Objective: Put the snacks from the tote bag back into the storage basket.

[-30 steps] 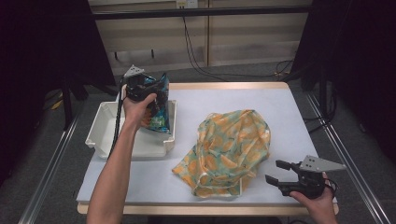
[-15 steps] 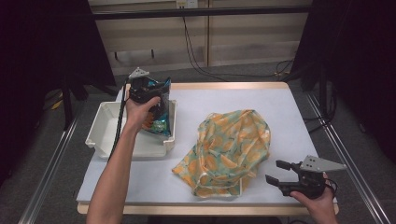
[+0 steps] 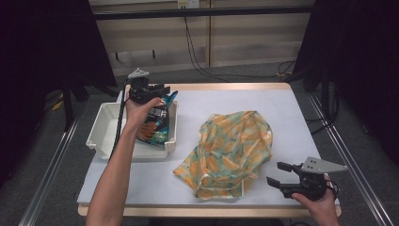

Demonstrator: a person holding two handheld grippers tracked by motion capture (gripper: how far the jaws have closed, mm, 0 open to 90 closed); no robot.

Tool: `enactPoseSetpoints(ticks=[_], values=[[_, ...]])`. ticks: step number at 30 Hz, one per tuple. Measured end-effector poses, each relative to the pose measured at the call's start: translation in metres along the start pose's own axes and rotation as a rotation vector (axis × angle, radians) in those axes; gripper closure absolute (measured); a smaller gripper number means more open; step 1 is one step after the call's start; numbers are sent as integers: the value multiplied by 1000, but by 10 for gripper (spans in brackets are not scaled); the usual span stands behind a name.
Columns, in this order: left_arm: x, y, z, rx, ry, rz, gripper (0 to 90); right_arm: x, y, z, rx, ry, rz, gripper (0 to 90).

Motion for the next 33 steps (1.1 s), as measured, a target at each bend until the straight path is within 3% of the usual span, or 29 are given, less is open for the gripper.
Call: enactPoseSetpoints(ticks=[5, 9, 16, 20, 23, 29, 33], values=[[-3, 4, 1, -6, 5, -17, 596, 1, -1, 0, 1, 5, 4, 279], [-15, 15, 3, -12, -30, -61, 590, 1, 0, 0, 2, 1, 0, 279], [-29, 46, -4, -36, -83, -95, 690, 1, 0, 0, 1, 3, 0, 279], [-33, 63, -14, -24, -110, -95, 839, 3, -1, 0, 4, 6, 1, 279], [-38, 76, -22, -23, -110, -101, 900, 4, -2, -1, 6, 7, 1, 277], [-40, 91, -48, 14, -119, -102, 900, 3, -1, 0, 1, 8, -2, 277], [-35, 97, -74, 69, -120, -90, 900, 3, 0, 0, 1, 8, -4, 277]])
Point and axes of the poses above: each handheld gripper's, and its own axes: y roughly backward along the jaws, z roughly out of its top, x roughly to its left, the point moved 9 cm from there along -y, roughly forward along the jaws, and after that the axes turned 1 degree about y, right-handed, at the moved point
